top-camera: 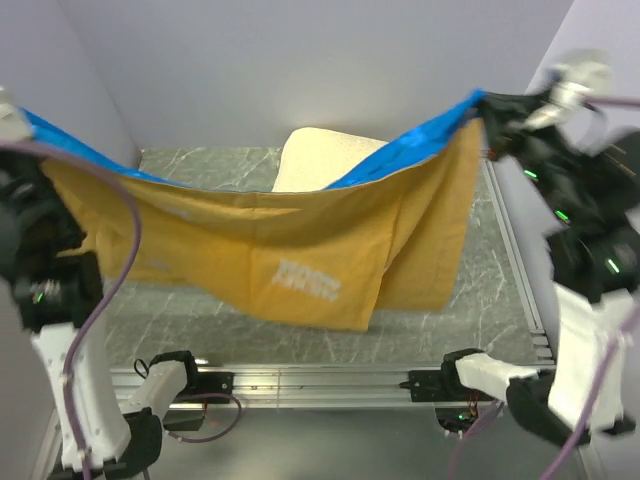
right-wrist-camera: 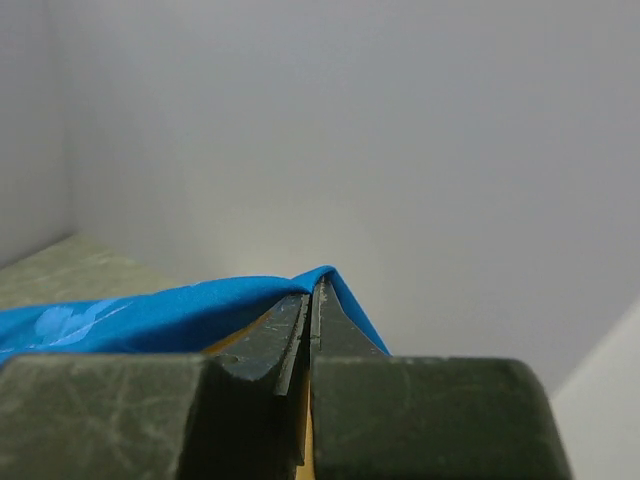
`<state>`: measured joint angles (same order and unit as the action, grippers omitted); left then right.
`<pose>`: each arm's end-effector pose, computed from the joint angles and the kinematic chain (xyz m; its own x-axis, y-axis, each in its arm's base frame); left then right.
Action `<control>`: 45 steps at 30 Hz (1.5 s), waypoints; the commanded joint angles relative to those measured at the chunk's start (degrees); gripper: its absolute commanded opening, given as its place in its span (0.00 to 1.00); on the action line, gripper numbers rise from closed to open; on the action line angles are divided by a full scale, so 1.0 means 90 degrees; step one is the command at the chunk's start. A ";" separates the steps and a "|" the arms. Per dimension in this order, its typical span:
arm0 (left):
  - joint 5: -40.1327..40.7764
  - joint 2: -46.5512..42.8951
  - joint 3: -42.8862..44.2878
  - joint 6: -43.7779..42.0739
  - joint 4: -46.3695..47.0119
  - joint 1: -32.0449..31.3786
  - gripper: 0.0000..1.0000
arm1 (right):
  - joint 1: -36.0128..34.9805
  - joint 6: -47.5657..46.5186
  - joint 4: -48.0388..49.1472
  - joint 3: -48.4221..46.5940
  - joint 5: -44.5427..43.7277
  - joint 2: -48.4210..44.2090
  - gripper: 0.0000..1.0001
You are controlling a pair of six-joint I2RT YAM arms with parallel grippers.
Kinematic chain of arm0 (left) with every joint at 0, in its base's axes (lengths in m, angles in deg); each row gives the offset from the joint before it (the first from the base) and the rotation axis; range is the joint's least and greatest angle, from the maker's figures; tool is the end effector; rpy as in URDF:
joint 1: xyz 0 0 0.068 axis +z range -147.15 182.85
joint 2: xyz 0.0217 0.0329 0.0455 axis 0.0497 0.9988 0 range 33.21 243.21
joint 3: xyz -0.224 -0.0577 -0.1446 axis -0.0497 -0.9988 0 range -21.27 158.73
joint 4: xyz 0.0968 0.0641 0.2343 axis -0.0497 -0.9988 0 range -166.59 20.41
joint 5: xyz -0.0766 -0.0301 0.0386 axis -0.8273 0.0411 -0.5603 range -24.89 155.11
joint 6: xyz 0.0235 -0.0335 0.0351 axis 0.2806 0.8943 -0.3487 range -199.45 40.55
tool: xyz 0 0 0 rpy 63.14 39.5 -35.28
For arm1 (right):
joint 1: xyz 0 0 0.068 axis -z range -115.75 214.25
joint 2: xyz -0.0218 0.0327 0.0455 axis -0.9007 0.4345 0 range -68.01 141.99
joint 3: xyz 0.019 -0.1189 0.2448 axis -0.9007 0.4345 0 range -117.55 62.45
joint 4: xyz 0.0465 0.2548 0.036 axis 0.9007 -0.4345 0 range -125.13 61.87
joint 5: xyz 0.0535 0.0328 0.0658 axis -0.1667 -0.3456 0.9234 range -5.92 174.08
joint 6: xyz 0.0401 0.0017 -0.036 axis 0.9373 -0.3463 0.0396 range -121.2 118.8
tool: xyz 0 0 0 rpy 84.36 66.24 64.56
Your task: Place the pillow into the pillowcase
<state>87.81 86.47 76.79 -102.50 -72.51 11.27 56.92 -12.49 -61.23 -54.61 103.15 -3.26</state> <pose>0.0704 0.0245 0.6116 0.4436 0.4308 -0.7859 -0.6444 0.7627 0.0544 0.1089 0.0257 0.6183 0.4034 -0.1346 -0.9050 -0.3546 0.8888 -0.2903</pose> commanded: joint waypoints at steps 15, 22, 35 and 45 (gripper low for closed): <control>0.0642 0.4489 -0.1707 -0.1394 0.1887 0.1144 0.00 | -0.1646 -0.0376 0.0318 -0.2219 -0.2109 0.6055 0.00; 0.1179 0.6162 -0.0626 -0.1483 0.1313 0.1076 0.30 | -0.1607 -0.0474 0.0144 -0.2160 -0.2441 0.6302 0.73; -0.3048 0.4064 -0.2427 -0.0223 -0.2048 0.0910 0.99 | 0.0950 0.1556 -0.0610 0.0339 0.0283 0.5266 0.87; -0.4045 0.4004 -0.3571 0.0334 -0.2400 0.0831 0.99 | 0.1049 0.3448 0.0474 0.1121 0.1405 0.6145 0.99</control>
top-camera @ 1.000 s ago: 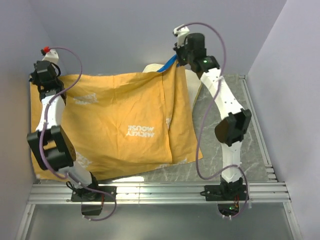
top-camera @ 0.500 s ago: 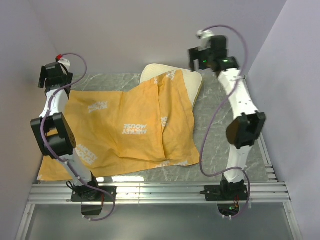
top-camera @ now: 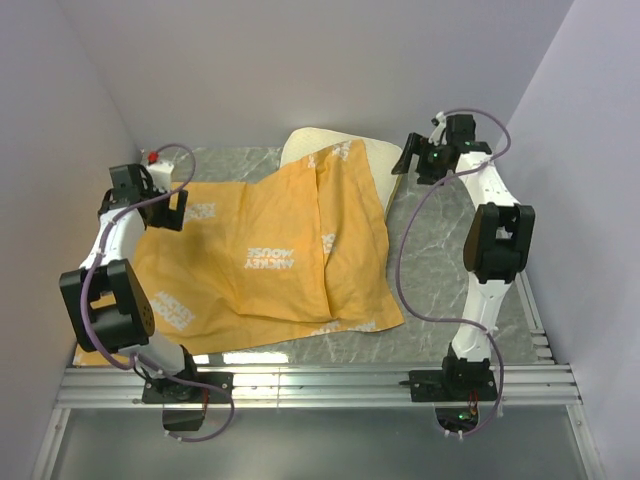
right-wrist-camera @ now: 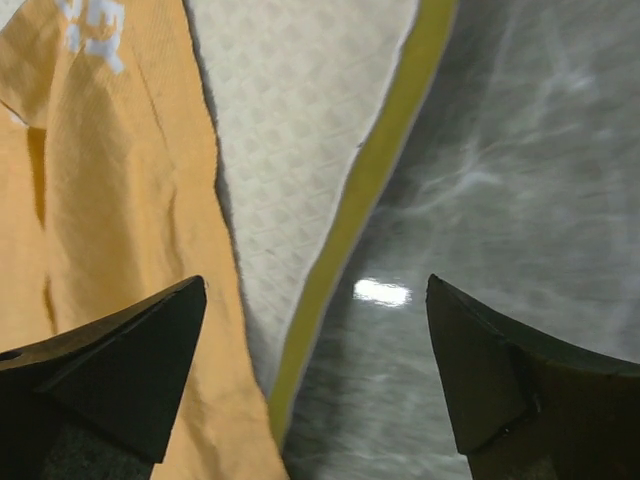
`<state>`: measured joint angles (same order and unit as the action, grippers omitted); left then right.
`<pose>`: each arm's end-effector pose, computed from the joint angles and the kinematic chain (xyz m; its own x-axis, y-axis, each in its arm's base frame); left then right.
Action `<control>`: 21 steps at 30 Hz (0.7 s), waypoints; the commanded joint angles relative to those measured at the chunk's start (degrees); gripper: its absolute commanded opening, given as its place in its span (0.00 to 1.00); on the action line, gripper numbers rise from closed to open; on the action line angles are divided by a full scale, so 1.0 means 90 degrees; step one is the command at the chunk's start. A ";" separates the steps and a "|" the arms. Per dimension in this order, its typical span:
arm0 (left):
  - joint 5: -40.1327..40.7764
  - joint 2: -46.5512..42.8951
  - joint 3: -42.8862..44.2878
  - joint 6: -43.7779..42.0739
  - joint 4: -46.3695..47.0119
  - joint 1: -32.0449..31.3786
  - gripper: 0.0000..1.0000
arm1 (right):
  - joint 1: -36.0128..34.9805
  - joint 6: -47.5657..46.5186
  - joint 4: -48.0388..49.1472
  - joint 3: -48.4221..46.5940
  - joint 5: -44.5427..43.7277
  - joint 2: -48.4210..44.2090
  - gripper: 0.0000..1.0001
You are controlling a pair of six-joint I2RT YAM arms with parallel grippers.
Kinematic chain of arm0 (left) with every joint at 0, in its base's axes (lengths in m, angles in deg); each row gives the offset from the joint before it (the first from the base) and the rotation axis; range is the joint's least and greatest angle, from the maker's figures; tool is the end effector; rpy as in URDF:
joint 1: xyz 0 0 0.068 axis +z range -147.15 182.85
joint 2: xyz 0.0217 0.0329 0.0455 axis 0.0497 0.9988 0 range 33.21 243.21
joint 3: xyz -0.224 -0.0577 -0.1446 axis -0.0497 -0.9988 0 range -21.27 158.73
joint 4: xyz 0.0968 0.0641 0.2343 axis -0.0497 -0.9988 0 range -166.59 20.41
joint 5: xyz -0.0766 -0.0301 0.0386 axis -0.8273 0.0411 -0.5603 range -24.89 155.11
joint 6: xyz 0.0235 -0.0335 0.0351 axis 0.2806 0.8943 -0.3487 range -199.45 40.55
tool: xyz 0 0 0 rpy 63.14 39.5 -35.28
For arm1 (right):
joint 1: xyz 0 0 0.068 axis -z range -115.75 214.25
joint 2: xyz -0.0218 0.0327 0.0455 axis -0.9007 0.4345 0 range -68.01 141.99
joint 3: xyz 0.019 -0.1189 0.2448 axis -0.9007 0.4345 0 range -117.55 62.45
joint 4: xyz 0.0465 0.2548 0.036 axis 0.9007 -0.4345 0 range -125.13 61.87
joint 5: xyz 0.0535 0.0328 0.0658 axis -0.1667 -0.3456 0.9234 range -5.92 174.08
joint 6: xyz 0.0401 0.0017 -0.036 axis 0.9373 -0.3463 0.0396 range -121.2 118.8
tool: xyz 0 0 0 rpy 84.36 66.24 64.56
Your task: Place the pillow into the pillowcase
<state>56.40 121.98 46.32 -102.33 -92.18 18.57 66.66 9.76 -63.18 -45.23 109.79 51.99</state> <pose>0.3320 0.0880 0.2694 -0.6766 0.2088 -0.7061 0.1091 0.9768 0.1843 0.4762 -0.0046 0.2704 -0.7704 0.2039 -0.6041 -0.1112 0.8900 0.4422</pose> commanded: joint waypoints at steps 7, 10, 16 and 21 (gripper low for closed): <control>-0.0585 0.0253 -0.0684 0.0461 -0.0069 0.0020 0.99 | -0.0161 0.1536 0.1219 0.0207 0.0260 0.0689 1.00; -0.0264 0.0458 -0.0762 0.0559 0.0097 0.0020 0.99 | -0.0229 0.1584 0.1179 0.0031 0.0161 0.1011 1.00; 0.0430 0.1200 -0.0665 0.0930 0.0264 0.0020 0.99 | -0.0454 0.1692 0.1335 -0.0125 0.0384 0.1460 0.95; 0.1161 0.2039 -0.0295 0.1320 0.0254 0.0118 0.91 | -0.0347 0.1536 0.1258 -0.0291 0.0337 0.1452 0.18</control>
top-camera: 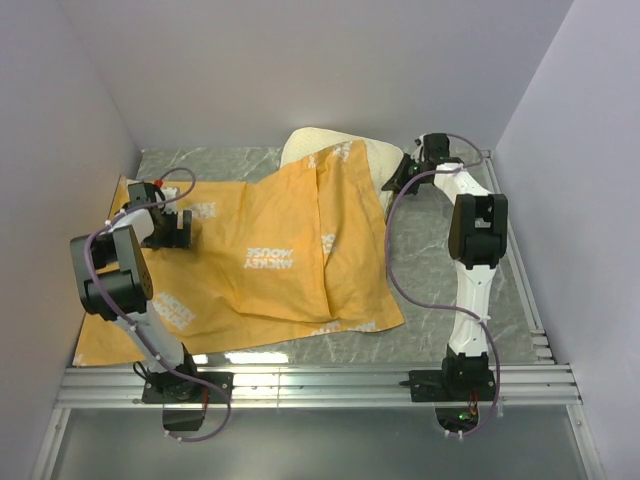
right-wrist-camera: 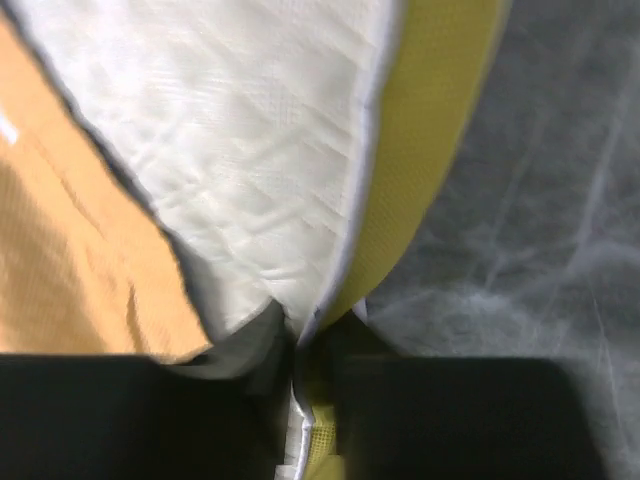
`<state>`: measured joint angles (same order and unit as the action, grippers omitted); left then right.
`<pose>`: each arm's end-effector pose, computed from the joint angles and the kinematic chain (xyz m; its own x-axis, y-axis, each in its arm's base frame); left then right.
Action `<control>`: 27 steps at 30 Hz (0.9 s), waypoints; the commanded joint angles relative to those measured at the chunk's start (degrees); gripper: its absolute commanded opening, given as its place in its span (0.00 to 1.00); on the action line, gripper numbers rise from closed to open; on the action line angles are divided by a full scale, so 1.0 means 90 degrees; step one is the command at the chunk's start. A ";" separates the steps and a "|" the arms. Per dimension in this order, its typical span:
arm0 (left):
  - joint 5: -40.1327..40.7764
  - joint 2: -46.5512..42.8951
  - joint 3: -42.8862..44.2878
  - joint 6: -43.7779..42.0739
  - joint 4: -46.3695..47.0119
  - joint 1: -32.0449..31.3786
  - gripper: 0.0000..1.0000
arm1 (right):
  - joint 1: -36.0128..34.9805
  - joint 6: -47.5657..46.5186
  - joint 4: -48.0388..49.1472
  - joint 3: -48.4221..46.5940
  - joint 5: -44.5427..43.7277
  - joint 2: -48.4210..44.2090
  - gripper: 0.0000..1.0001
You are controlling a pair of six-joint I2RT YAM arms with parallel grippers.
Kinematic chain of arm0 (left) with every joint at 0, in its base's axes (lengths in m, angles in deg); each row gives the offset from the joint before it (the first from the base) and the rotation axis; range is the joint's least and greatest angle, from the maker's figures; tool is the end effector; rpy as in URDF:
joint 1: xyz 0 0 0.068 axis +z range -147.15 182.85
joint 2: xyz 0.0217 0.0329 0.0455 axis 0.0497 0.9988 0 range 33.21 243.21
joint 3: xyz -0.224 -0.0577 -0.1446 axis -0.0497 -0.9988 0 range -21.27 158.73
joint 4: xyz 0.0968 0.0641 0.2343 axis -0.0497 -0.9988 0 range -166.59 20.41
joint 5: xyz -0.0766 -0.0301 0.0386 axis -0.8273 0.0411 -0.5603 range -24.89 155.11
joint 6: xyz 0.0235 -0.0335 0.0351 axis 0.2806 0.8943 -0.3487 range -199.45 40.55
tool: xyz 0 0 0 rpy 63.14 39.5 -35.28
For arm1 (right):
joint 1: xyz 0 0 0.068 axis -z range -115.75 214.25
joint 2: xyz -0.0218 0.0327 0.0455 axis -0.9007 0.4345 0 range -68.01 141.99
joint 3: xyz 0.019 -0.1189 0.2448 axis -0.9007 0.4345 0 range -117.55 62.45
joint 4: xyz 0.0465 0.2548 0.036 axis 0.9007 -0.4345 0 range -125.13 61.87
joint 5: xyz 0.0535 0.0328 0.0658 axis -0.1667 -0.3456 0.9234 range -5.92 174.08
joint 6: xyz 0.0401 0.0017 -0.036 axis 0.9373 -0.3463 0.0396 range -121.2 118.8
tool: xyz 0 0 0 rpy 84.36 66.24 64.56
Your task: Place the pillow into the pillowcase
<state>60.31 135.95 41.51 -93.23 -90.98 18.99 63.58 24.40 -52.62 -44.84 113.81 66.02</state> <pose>0.3438 0.0966 0.1636 -0.8755 -0.0063 -0.4832 -0.0308 0.9986 0.0429 0.5147 0.0236 0.1649 -0.8417 0.3654 -0.3975 0.0477 0.7837 0.6194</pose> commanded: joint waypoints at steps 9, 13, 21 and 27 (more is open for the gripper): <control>0.1274 0.2041 0.1917 0.0379 -0.0396 0.0326 0.31 | 0.1351 -0.1008 -0.0383 -0.0325 -0.1096 -0.1319 0.00; 0.1490 0.2490 0.2681 0.0243 -0.0650 0.0316 0.26 | 0.1733 -0.1564 -0.0774 -0.0608 -0.1487 -0.1455 0.00; 0.2027 0.2911 0.3589 -0.0207 -0.0700 0.0316 0.29 | 0.1958 -0.3059 -0.1155 -0.0511 -0.3069 -0.2041 0.00; 0.1492 0.2706 0.3669 -0.0334 -0.0729 0.0326 0.48 | 0.2115 -0.3762 -0.1790 0.0376 -0.3138 -0.3016 0.00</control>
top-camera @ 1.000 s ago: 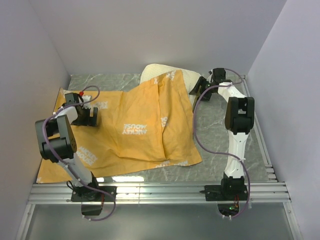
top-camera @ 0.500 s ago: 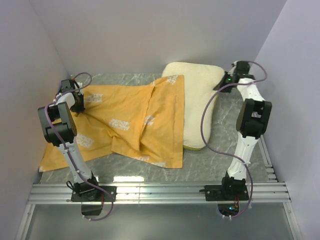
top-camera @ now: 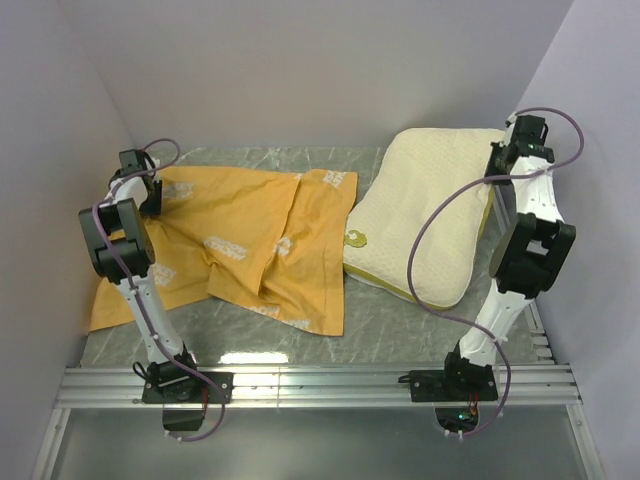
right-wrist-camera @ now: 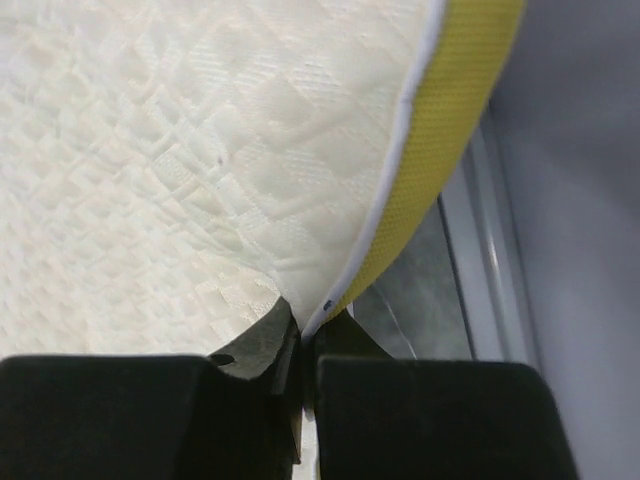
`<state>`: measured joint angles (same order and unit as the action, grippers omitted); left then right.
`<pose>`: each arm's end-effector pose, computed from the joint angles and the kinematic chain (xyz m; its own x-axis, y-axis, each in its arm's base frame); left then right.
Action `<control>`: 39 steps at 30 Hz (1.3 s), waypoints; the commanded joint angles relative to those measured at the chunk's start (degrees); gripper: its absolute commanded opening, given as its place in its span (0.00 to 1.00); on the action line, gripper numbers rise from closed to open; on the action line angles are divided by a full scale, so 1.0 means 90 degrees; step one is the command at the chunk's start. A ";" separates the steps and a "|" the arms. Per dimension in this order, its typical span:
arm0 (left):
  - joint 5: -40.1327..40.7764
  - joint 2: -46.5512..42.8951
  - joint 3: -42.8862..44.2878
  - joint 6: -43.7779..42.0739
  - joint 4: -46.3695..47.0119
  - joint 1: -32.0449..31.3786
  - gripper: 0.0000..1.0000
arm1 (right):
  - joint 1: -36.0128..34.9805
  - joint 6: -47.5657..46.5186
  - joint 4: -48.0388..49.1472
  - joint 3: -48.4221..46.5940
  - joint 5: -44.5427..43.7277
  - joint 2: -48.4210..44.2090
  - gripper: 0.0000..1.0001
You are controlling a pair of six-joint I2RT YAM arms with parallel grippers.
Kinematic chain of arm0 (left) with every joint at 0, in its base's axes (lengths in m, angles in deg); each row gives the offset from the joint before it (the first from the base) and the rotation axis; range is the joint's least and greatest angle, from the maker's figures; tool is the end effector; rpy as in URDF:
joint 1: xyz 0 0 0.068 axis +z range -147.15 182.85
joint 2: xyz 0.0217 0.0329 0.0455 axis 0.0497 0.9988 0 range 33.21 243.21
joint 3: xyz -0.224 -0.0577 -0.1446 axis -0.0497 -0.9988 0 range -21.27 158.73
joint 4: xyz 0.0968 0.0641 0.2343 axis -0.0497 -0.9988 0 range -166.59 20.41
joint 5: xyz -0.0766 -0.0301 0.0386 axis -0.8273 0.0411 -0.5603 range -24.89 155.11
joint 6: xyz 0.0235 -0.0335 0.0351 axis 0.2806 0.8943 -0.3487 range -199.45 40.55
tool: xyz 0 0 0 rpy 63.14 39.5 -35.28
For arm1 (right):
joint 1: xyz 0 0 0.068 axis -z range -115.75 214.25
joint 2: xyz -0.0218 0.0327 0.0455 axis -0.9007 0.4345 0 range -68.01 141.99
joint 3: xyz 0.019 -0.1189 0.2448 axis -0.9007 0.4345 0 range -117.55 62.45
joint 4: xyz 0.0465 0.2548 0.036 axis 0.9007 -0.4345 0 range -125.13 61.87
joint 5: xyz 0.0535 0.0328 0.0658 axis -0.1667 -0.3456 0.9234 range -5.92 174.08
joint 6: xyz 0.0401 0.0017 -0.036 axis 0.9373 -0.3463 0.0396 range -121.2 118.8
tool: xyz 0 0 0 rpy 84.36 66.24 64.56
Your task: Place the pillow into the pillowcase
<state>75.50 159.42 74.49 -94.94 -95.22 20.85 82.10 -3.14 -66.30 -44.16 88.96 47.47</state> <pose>0.4530 0.1541 0.1636 -0.8672 -0.0056 -0.4979 -0.1744 0.9400 0.2932 0.4383 -0.1380 0.2932 -0.7047 0.1916 -0.6831 0.2265 0.9732 0.0393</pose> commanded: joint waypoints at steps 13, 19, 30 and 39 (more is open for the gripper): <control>-0.3116 -0.1504 -0.0494 -0.0808 -0.0941 -0.0183 0.88 | -0.0049 -0.4283 -0.2713 0.3310 0.0190 -0.3862 0.88; -0.3391 -0.1836 -0.0523 -0.0731 -0.1156 -0.0544 0.89 | -0.1083 -0.5281 -0.2115 0.3204 -0.0145 -0.4325 0.93; -0.3772 -0.2197 -0.0826 -0.0633 -0.1381 -0.0886 0.90 | -0.3055 -0.9334 -0.1920 0.3838 0.3363 -0.4103 1.00; -0.3948 -0.2441 -0.1109 -0.0408 -0.1283 -0.0926 0.91 | -0.4072 -1.0508 -0.1579 0.4315 0.2446 -0.2432 1.00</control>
<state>42.36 140.85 65.49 -99.62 -107.15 12.76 47.26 -92.01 -80.58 -6.59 113.20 22.90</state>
